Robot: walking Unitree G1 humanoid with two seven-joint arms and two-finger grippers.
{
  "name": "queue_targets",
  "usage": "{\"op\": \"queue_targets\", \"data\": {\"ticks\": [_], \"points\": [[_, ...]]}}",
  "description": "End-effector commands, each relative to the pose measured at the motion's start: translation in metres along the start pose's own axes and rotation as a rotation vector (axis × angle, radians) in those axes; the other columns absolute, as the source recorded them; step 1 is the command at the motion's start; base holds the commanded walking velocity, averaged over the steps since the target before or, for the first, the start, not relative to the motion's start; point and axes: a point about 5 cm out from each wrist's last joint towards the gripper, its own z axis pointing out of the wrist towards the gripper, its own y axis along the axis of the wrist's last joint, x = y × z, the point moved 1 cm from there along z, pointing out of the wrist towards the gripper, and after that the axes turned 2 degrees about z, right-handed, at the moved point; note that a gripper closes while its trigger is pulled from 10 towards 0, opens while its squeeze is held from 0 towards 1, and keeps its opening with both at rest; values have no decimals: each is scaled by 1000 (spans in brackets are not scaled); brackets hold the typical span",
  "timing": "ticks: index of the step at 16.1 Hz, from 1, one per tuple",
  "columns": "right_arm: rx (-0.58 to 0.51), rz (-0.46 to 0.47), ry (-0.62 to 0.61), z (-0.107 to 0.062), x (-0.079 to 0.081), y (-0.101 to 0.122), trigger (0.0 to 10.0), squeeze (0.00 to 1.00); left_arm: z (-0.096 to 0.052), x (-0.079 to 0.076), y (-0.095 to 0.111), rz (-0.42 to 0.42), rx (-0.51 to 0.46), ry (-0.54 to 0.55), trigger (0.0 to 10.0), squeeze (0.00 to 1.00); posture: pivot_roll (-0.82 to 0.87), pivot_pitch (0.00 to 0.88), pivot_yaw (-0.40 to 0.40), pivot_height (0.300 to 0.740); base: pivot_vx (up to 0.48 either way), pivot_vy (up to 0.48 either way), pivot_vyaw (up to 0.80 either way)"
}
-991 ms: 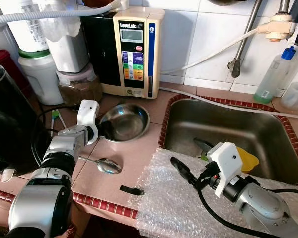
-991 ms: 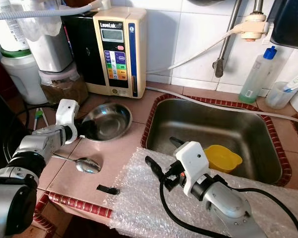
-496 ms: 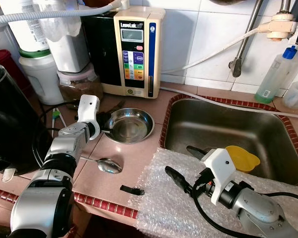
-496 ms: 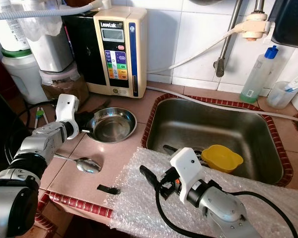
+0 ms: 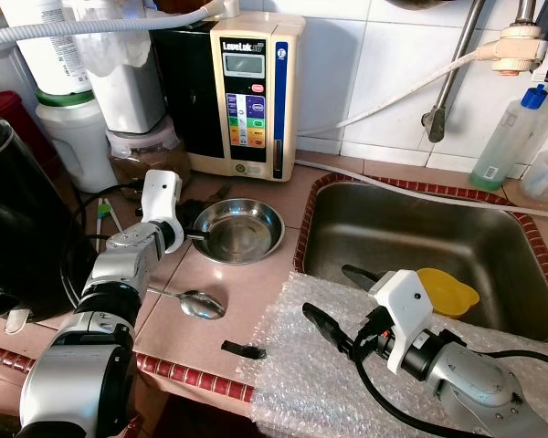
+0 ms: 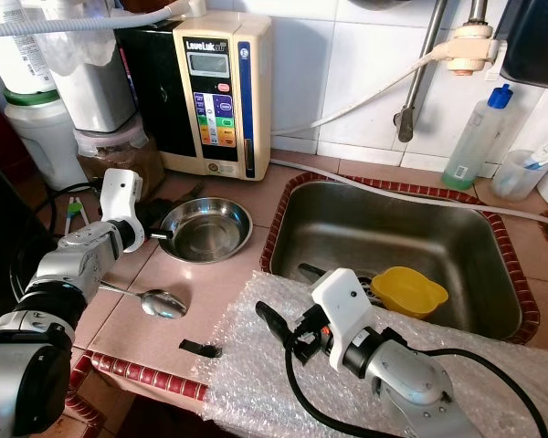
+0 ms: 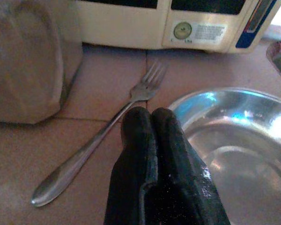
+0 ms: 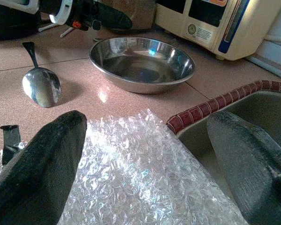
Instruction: Kitchen organization
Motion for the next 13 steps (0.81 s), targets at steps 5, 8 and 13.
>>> {"op": "queue_targets", "data": {"ticks": [5, 8, 13], "points": [[13, 2, 10, -1, 2, -2, 10000, 0, -1, -8, 5, -8, 31, -128, 10000, 1000, 64, 15, 61, 740, 0, 0, 0], [20, 1, 11, -1, 3, -4, 10000, 0, -2, -5, 17, 16, 23, -159, 10000, 1000, 66, 18, 63, 740, 0, 0, 0], [20, -1, 11, -1, 4, -4, 10000, 0, -6, -9, 24, -37, 74, -296, 10000, 1000, 65, 20, 69, 740, 0, 0, 0]]}}
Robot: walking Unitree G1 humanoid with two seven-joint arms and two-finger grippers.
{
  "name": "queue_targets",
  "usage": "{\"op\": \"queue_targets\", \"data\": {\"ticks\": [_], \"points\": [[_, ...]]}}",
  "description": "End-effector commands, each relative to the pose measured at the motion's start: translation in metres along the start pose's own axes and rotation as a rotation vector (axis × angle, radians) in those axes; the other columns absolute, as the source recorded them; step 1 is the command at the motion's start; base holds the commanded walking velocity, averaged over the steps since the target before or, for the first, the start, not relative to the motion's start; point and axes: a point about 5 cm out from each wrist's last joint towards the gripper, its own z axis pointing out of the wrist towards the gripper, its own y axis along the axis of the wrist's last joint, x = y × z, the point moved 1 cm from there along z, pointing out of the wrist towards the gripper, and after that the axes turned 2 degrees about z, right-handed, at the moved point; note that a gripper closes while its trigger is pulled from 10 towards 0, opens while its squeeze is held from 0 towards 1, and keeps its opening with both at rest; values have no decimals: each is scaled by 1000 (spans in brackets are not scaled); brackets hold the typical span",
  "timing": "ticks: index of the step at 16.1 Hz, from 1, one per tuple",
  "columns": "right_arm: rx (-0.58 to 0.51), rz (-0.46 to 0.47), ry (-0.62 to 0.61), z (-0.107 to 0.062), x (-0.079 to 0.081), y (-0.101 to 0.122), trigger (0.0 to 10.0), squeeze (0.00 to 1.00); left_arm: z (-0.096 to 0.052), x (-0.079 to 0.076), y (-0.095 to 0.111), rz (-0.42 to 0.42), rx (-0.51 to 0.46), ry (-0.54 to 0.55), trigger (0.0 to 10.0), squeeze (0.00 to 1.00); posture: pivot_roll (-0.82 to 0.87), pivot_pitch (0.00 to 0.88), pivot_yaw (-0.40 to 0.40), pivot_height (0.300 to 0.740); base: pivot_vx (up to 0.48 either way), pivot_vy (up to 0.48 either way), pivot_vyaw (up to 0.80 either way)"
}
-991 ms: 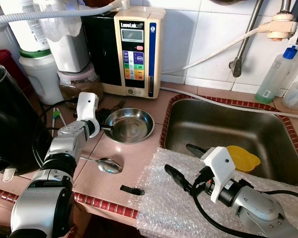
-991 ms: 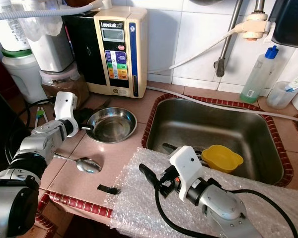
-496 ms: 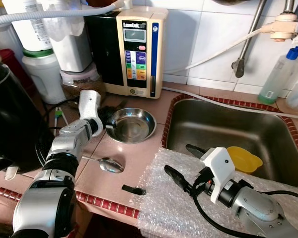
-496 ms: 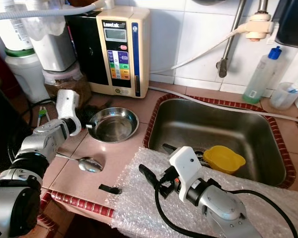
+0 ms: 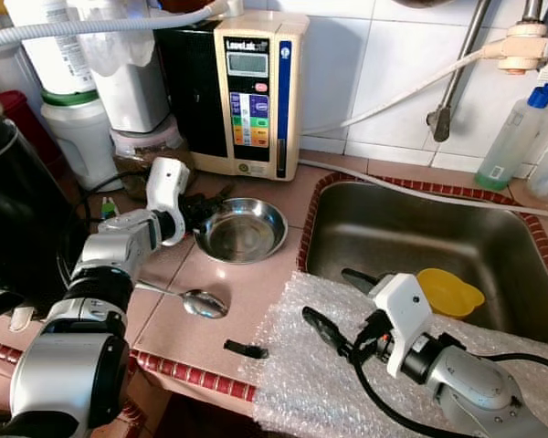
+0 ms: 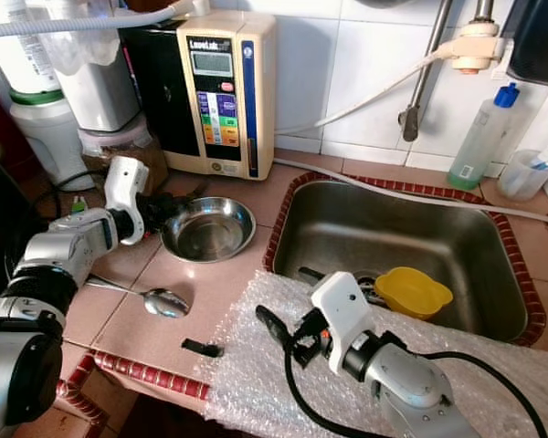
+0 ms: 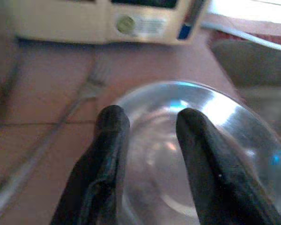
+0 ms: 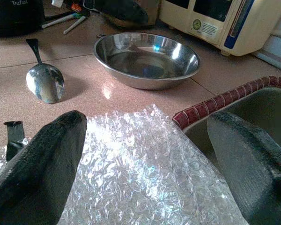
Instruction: Kitchen organization
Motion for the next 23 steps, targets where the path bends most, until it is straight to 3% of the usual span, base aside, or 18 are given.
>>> {"op": "queue_targets", "data": {"ticks": [1, 2, 5, 9, 12, 13, 14, 18, 20, 23], "points": [[10, -7, 10, 0, 2, -1, 10000, 0, -3, -2, 6, 6, 14, -58, 10000, 1000, 66, 21, 68, 740, 0, 0, 0], [10, -8, 11, 0, 2, -1, 10000, 0, -4, -3, 4, -3, 28, -71, 10000, 1000, 66, 21, 68, 740, 0, 0, 0], [9, -12, 12, 1, 2, -1, 10000, 0, -5, 5, -10, 93, 88, -2, 10000, 1000, 65, 20, 66, 740, 0, 0, 0], [11, -16, 12, 1, 2, 0, 10000, 0, -6, 4, -25, 147, 167, -23, 10000, 1000, 65, 21, 66, 740, 0, 0, 0], [9, -18, 12, 1, 2, 0, 10000, 0, -7, 6, -34, 237, 214, -4, 10000, 1000, 64, 21, 67, 740, 0, 0, 0], [9, -20, 11, 1, 2, 0, 10000, 0, -7, 6, -34, 239, 211, -3, 667, 686, 63, 21, 67, 740, 0, 0, 0], [9, -21, 11, 1, 2, 0, 10000, 0, -6, 6, -33, 236, 206, -5, 0, 0, 63, 21, 68, 740, 0, 0, 0], [11, -25, 11, 1, 1, 0, 10000, 0, -5, 5, -29, 250, 183, 3, 0, 0, 64, 21, 68, 740, 0, 0, 0], [13, -27, 10, 0, 0, -1, 10000, 0, -4, 5, -15, 214, 127, 19, 0, 0, 66, 19, 66, 740, 0, 0, 0], [12, -34, 13, 1, -1, -1, 10000, 0, -3, 1, -10, 217, 140, -3, 0, 0, 69, 13, 65, 740, 0, 0, 0]]}}
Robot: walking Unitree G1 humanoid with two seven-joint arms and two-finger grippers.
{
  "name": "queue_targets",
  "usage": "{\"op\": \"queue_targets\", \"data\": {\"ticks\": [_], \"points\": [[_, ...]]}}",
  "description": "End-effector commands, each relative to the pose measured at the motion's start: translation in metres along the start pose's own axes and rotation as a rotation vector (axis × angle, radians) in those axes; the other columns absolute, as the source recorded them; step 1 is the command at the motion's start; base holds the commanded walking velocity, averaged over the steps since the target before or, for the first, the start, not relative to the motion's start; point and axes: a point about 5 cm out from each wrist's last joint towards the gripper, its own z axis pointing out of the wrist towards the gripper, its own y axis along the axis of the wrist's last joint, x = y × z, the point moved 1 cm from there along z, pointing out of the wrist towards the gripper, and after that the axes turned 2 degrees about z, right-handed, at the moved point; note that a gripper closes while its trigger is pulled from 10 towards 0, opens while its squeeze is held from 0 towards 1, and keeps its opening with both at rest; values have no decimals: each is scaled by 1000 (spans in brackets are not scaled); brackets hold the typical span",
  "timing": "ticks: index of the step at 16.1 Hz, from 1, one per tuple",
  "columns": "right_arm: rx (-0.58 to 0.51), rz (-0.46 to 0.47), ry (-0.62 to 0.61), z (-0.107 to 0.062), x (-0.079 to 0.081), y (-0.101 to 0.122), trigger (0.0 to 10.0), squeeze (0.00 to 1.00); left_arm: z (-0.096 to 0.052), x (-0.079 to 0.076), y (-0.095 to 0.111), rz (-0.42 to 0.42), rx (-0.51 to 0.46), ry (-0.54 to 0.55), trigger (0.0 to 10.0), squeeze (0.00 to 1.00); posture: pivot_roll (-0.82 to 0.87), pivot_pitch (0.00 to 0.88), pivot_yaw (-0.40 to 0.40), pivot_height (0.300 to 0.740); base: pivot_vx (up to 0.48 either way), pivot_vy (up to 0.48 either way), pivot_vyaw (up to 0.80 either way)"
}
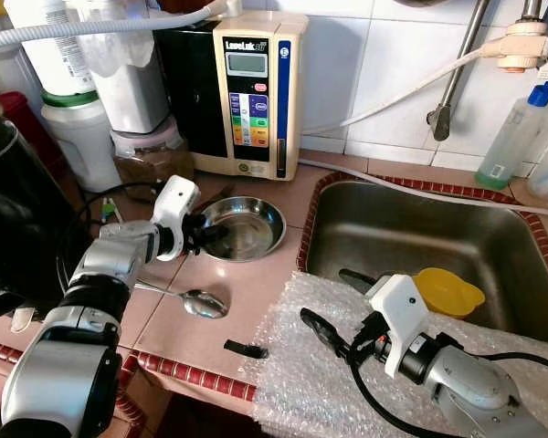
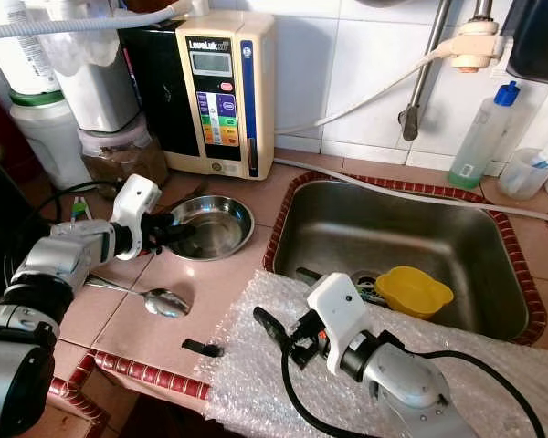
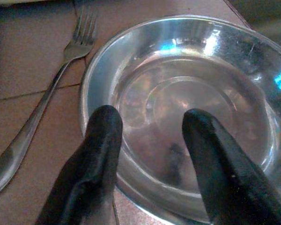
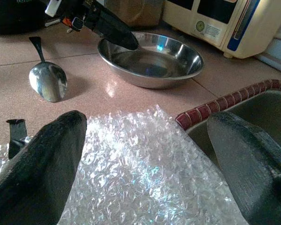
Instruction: Kitchen organization
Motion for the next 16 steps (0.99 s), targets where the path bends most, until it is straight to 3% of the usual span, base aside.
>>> {"op": "queue_targets", "data": {"ticks": [1, 6, 12, 16], "points": [[10, -12, 3, 0, -2, -1, 10000, 0, -1, 0, 5, 12, 5, -11, 0, 0, 70, 11, 66, 740, 0, 0, 0], [9, -13, 2, 0, -2, -1, 10000, 0, -1, -2, -6, 12, 42, -23, 0, 0, 70, 11, 67, 740, 0, 0, 0], [8, -11, -3, 0, -3, -1, 10000, 0, 0, -1, 17, -67, -115, 16, 0, 0, 69, 12, 70, 740, 0, 0, 0], [8, -10, -4, 0, -2, -1, 10000, 0, 1, -6, 4, -59, -39, -26, 0, 0, 69, 15, 71, 740, 0, 0, 0]]}}
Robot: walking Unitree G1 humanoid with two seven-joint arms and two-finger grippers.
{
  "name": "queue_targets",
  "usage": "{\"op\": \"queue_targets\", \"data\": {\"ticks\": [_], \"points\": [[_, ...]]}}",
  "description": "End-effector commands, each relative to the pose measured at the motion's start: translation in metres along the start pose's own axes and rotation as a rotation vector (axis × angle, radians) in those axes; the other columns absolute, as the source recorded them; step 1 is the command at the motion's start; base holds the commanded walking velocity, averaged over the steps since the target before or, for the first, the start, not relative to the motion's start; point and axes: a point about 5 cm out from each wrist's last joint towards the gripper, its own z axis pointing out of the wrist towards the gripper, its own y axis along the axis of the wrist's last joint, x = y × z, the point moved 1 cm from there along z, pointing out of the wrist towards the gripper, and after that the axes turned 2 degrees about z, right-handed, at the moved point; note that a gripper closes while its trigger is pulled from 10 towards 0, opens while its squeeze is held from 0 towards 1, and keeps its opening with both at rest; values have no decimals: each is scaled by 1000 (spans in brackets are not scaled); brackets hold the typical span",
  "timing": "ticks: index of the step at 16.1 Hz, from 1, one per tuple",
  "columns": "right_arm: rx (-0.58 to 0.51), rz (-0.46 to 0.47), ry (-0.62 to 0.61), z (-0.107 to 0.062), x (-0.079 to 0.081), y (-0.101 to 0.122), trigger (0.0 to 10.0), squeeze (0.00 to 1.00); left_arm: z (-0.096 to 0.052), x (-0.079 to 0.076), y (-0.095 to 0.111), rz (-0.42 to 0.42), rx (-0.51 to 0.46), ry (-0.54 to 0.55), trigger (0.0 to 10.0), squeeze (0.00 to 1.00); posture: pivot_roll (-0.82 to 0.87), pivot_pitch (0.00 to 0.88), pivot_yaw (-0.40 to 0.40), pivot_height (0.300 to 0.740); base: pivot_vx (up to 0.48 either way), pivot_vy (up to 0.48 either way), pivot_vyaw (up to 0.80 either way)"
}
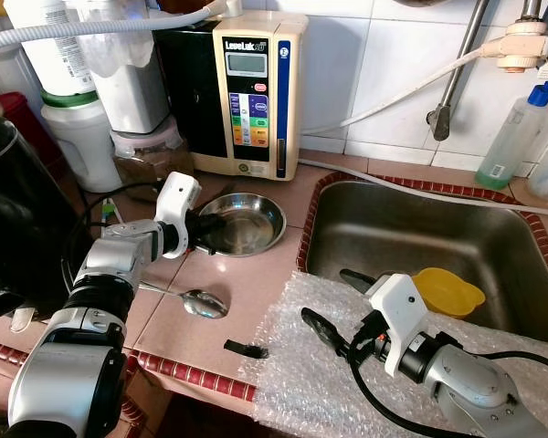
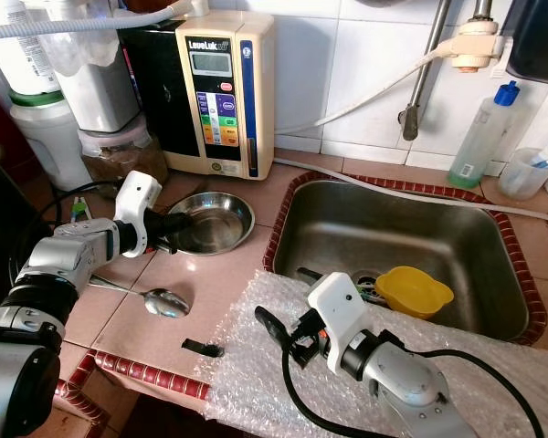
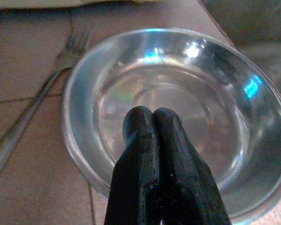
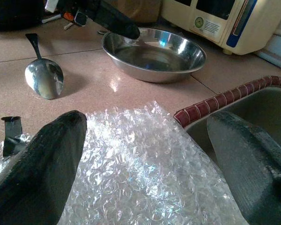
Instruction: Kitchen organization
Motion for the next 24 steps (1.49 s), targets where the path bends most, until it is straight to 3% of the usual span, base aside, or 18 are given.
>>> {"op": "queue_targets", "data": {"ticks": [1, 2, 3, 4, 6, 8, 9, 10, 11, 14, 17, 18, 21, 23, 24], "points": [[-1, -13, 0, -1, -1, 1, 10000, 0, -2, 0, 1, 3, 6, 1, 0, 0, 68, 16, 71, 740, 0, 0, 0], [0, -14, 0, -1, -1, 1, 10000, 0, -2, 1, 3, 2, -12, 11, 0, 0, 69, 16, 70, 740, 0, 0, 0], [-1, -14, 0, -1, -1, 1, 10000, 0, -3, 5, 19, -63, -144, 58, 0, 0, 69, 16, 70, 740, 0, 0, 0], [-3, -15, -2, 0, -2, 1, 10000, 0, -9, 7, 48, -92, -370, 86, 0, 0, 69, 14, 70, 740, 0, 0, 0], [-3, -17, -2, 0, -2, 1, 10000, 0, -15, 7, 64, -98, -510, 103, 0, 0, 69, 12, 70, 740, 0, 0, 0], [-1, -22, -1, 0, -2, 1, 10000, 0, -19, 5, 68, -1, -579, 130, 0, 0, 65, 13, 71, 740, 0, 0, 0], [0, -23, -4, -1, -2, 1, 10000, 0, -20, -1, 68, 109, -622, 161, 10000, 196, 65, 14, 70, 740, 0, 0, 0], [-1, -24, -4, -1, -2, 1, 10000, 0, -21, -4, 68, 180, -645, 185, 10000, 1000, 65, 14, 69, 740, 0, 0, 0], [0, -24, -5, -1, -2, 1, 10000, 0, -23, -8, 69, 277, -668, 218, 10000, 1000, 66, 15, 68, 740, 0, 0, 0], [-2, -29, -5, 1, -3, 2, 10000, 0, -28, -15, 65, 436, -729, 303, 10000, 1000, 66, 16, 67, 740, 0, 0, 0], [0, -30, -3, 0, -2, 1, 10000, 0, -24, -19, 54, 472, -707, 288, 10000, 1000, 66, 17, 66, 740, 0, 0, 0], [1, -30, -3, 0, -2, 1, 10000, 0, -23, -24, 50, 553, -696, 262, 10000, 1000, 66, 17, 66, 740, 0, 0, 0], [1, -31, -1, 1, -2, 1, 10000, 0, -17, -24, 38, 532, -644, 249, 10000, 1000, 68, 16, 66, 740, 0, 0, 0], [1, -31, 1, 1, -1, 0, 10000, 0, -10, -21, 27, 479, -567, 212, 10000, 1000, 66, 18, 67, 740, 0, 0, 0], [1, -31, 2, 1, -1, 1, 10000, 0, -5, -16, 18, 409, -485, 205, 10000, 1000, 68, 17, 68, 740, 0, 0, 0]]}}
